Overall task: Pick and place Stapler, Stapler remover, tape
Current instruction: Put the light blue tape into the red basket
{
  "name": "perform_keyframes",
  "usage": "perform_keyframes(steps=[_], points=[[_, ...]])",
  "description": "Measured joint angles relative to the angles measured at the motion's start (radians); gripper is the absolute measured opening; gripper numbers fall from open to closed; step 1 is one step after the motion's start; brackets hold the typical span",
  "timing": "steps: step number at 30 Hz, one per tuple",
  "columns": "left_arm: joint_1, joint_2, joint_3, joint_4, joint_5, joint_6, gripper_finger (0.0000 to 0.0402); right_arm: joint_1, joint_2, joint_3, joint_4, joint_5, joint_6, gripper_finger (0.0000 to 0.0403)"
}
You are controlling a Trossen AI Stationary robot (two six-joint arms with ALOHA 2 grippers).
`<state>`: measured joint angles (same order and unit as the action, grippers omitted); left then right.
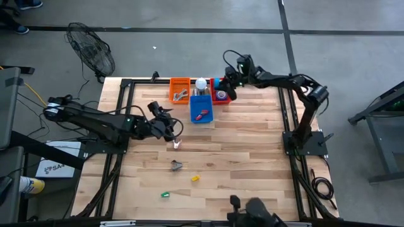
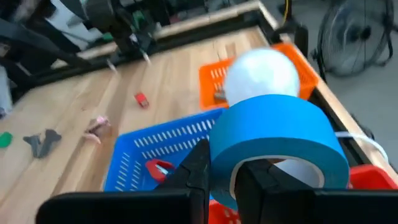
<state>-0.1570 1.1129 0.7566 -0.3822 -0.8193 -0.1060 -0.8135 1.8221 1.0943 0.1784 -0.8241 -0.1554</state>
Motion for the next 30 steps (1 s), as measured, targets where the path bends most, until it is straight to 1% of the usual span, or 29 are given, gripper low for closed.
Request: perform_keyframes(steps=[2,5,8,11,15,23,25,30], points=[[0.0,-0.013,0.0,-0.058,-0.004,-0.041,0.0255,-0.005,0.033,0.052,-0.076,0.002,-0.024,0.0033],[0.0,-0.03,0.0,-0.119,-0.019,-0.082,0.0255,-0.012,0.086,0.115,-0.126,0.001,-0.026,0.0033],[0.0,-0.043,0.0,-0.151,-0.024,-0.109,0.0255,-0.019,0.132,0.161,-0.167,-0.004,-0.038,0.0033],[0.0,-0.045,0.0,-0.16,-0.024,-0.116,0.0255,-0.024,0.163,0.179,-0.203,-0.021,-0.055,0.0033],[0.0,-0.045,-0.001,-0.179,-0.02,-0.129,0.0255,-0.031,0.195,0.181,-0.202,-0.077,-0.068,0.0033],[0.0,-0.045,-0.001,-0.181,-0.017,-0.144,0.0255,-0.051,0.206,0.181,-0.183,-0.106,-0.103,0.0033],[0.0,-0.045,-0.001,-0.181,-0.016,-0.152,0.0255,-0.051,0.217,0.181,-0.172,-0.132,-0.11,0.0033],[0.0,-0.044,-0.001,-0.181,-0.017,-0.16,0.0255,-0.051,0.252,0.181,-0.143,-0.158,-0.111,0.0033]])
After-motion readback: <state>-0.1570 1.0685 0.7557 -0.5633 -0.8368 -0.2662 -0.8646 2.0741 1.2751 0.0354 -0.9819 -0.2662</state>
